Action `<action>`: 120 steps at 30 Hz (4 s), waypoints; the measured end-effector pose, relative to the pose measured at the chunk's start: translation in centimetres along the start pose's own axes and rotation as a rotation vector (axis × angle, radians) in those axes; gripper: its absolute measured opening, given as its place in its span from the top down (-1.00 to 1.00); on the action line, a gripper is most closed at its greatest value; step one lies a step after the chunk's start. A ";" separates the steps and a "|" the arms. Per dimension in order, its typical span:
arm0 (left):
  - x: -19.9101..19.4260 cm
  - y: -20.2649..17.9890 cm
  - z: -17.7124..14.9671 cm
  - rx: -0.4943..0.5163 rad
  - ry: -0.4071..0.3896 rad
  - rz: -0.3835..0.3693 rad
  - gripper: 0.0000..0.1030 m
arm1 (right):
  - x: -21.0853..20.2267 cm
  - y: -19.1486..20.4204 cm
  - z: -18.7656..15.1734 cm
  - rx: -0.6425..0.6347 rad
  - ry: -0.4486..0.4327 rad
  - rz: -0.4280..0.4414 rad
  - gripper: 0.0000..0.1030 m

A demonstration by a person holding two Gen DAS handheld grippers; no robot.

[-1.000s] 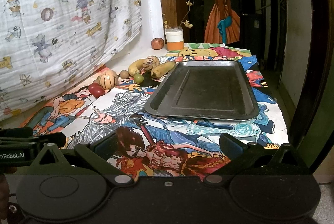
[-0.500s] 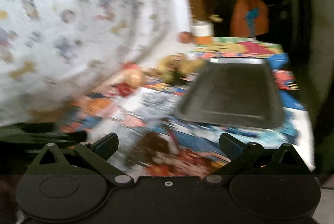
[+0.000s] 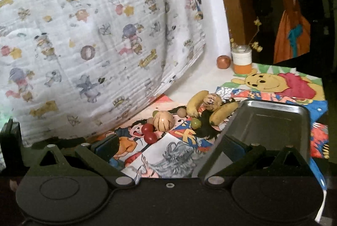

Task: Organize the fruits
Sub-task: 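Move both tools down toward the fruit pile beside the tray, then grasp a red cherry tomato with the left tool while the right tool grasps a green grape, then carry tomato and grape over the tray and open both tools to drop them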

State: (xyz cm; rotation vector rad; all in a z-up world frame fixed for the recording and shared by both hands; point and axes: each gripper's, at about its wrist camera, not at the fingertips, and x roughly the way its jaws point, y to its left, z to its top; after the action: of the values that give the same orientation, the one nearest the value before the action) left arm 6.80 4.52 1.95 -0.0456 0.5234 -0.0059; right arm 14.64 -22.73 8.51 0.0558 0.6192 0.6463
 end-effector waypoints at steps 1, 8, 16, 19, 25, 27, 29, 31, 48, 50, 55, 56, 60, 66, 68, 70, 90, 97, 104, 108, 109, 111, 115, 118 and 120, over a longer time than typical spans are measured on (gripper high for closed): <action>0.4 -0.1 0.1 0.005 0.001 -0.006 -1.00 | 0.7 -0.2 0.5 -0.005 0.007 0.004 -0.99; 4.0 -0.8 1.4 0.001 0.036 -0.017 -1.00 | 6.7 -1.8 4.0 -0.093 0.108 0.016 -0.99; 7.9 -0.5 2.6 -0.064 0.105 -0.029 -0.98 | 12.9 -3.7 6.0 -0.076 0.170 0.146 -0.85; 9.1 -0.4 2.7 -0.075 0.128 -0.034 -0.88 | 14.9 -4.1 5.7 -0.113 0.191 0.162 -0.72; 10.7 -0.4 2.5 -0.102 0.137 -0.060 -0.73 | 18.2 -5.2 4.4 -0.168 0.224 0.147 -0.26; 10.9 -0.5 2.5 -0.111 0.132 -0.065 -0.70 | 19.0 -5.6 4.1 -0.166 0.233 0.146 -0.19; 11.2 -0.6 2.6 -0.113 0.128 -0.067 -0.63 | 19.8 -6.0 3.9 -0.159 0.249 0.133 -0.16; 11.5 -0.7 2.6 -0.113 0.132 -0.070 -0.56 | 20.5 -6.3 3.6 -0.158 0.254 0.119 -0.14; 13.6 -0.8 2.4 -0.131 0.174 -0.062 -0.05 | 23.3 -4.9 2.2 -0.238 0.255 0.021 0.15; 13.7 -0.8 2.4 -0.132 0.176 -0.056 0.00 | 23.5 -4.6 2.1 -0.247 0.255 0.007 0.21; 13.7 -0.7 2.5 -0.140 0.184 -0.047 0.21 | 23.7 -4.5 2.0 -0.247 0.243 -0.014 0.47; 13.7 -0.7 2.5 -0.140 0.187 -0.046 0.24 | 23.7 -4.6 2.0 -0.245 0.242 -0.016 0.47; 13.6 -0.5 2.8 -0.146 0.203 -0.060 0.31 | 23.3 -4.7 2.0 -0.227 0.236 0.000 0.47; 12.6 -0.7 3.3 -0.133 0.192 -0.046 0.31 | 21.3 -4.7 2.0 -0.203 0.209 0.045 0.47; 12.1 -0.9 3.6 -0.133 0.183 -0.046 0.31 | 20.3 -4.8 2.0 -0.201 0.198 0.052 0.47; 11.5 -1.2 3.8 -0.140 0.177 -0.045 0.31 | 19.2 -4.9 2.0 -0.197 0.184 0.046 0.47; 6.5 -7.2 10.3 -0.048 0.054 -0.066 0.31 | 9.3 -10.0 2.6 -0.131 0.041 -0.003 0.47; 9.7 -11.1 12.2 0.004 0.059 -0.171 0.31 | 7.8 -14.0 2.5 -0.113 0.009 -0.081 0.47; 15.9 -14.7 12.4 0.038 0.103 -0.321 0.31 | 9.0 -18.1 2.1 -0.101 0.005 -0.148 0.47; 19.9 -16.3 12.0 0.069 0.141 -0.355 0.31 | 10.3 -20.4 2.0 -0.102 0.025 -0.188 0.47; 20.9 -16.6 11.9 0.077 0.153 -0.359 0.31 | 10.7 -21.0 1.9 -0.096 0.028 -0.195 0.47; 22.5 -17.2 11.6 0.093 0.176 -0.366 0.31 | 11.4 -22.0 1.9 -0.081 0.037 -0.204 0.47; 24.8 -17.8 11.0 0.114 0.214 -0.368 0.31 | 12.5 -23.2 1.8 -0.078 0.055 -0.220 0.47; 26.0 -18.1 10.5 0.126 0.233 -0.363 0.31 | 13.1 -23.7 1.7 -0.080 0.070 -0.223 0.47; 26.5 -18.1 10.2 0.128 0.240 -0.353 0.31 | 13.4 -23.7 1.6 -0.085 0.077 -0.228 0.47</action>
State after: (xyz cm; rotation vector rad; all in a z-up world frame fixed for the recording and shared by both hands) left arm 34.97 -13.63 -1.61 -0.0120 0.7483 -0.3937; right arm 36.85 -33.85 -2.77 -0.1186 0.6604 0.4547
